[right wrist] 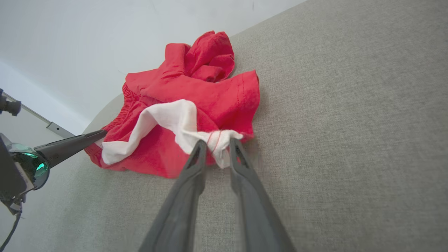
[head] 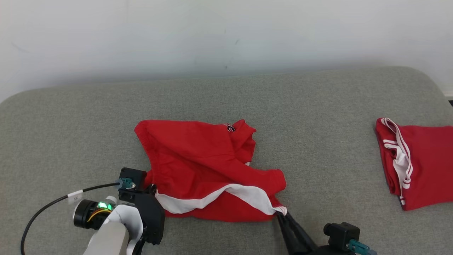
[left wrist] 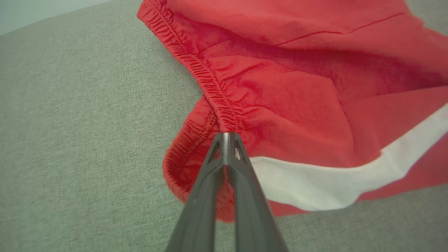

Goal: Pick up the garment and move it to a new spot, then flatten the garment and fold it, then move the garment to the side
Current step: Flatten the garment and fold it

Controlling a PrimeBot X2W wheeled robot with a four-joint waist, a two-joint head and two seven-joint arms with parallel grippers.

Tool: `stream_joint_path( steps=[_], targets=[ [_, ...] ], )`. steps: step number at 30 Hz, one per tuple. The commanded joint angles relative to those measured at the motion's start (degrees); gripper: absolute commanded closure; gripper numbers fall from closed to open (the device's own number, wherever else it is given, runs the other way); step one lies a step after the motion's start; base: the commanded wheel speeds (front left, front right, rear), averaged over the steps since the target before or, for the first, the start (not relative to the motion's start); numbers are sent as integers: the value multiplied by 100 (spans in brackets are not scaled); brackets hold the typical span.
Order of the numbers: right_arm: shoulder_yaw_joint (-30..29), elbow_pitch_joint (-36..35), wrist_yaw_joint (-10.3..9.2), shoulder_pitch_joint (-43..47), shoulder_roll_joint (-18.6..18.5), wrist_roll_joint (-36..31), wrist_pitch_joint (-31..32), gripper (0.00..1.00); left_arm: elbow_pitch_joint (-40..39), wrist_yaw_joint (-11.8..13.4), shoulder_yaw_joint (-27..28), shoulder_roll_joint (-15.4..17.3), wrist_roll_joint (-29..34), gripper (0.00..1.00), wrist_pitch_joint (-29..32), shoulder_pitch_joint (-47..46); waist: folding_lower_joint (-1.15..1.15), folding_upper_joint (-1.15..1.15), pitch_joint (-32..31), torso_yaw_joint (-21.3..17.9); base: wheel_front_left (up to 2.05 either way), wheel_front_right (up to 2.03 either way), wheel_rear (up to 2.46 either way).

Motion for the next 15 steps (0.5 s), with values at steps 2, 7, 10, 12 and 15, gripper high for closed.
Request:
stream_joint_path(
  steps=[2,7,10,12,15],
  targets=[
    [23,-13,-15,-68,-1,54,-50,100,1,13,3,-4,-93,100,-43,-25,0,-1,-11,-10,0,0,0],
    [24,-101,-14,-113,0,89,-134,100,-121,95,96,-27,-155,100,-276,-46,0,-1,-43,-19,0,0,0],
    [-54,-238,-15,-195,-1,42,-191,100,-234,92,209,-80,-306,100,-500,-100,0,-1,-66,-24,0,0,0],
    [-174,-365,-14,-267,-1,90,-241,100,-334,68,336,-137,-527,100,-643,-144,0,-1,-83,-32,0,0,0],
    [-307,-594,-14,-401,-133,-14,-258,100,-471,20,537,-218,-874,100,-820,-209,0,-1,-119,-71,0,0,0]
  ],
)
